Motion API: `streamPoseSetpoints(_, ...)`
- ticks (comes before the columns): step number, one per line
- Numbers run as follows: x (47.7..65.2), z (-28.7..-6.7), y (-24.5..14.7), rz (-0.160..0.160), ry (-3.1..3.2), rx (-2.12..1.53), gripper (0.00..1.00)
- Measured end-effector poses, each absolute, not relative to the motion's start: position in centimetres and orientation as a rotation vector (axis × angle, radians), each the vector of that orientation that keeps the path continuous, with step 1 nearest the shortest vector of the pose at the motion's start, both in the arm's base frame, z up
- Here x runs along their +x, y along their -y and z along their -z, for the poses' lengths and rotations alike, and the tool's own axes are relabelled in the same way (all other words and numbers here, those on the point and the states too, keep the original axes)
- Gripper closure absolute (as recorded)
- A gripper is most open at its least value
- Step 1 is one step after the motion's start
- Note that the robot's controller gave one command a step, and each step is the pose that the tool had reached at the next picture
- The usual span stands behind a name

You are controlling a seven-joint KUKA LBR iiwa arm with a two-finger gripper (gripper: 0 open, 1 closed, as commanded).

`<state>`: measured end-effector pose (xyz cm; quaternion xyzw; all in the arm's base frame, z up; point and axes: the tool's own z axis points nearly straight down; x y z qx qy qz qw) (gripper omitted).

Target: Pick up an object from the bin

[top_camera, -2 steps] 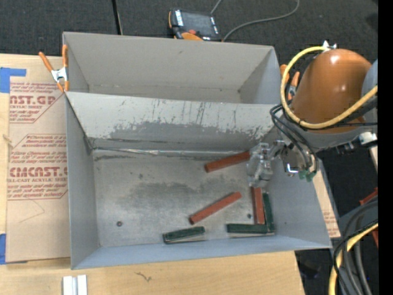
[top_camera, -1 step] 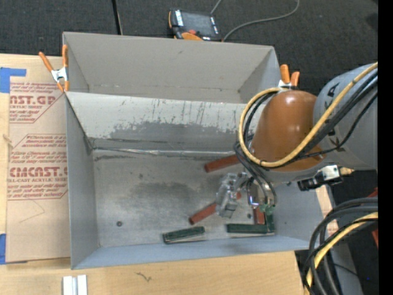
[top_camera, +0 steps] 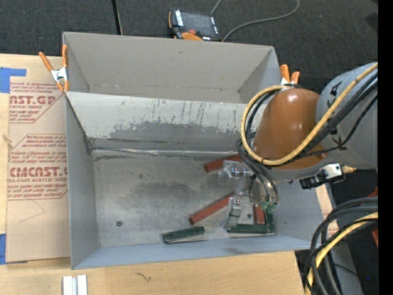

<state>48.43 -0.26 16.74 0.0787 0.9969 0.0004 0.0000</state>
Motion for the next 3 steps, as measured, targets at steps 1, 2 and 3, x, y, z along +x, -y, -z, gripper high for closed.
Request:
streamPoseSetpoints(1,48.2,-6.6,1.6,0.001,-3.13,0.285,0.0)
streamPoseSetpoints(2,48.2,-7.0,1.6,0.0,-3.13,0.284,1.0)
streamPoseSetpoints(3,51.1,-20.1,-1.3,-0.004,-3.123,0.24,1.0)
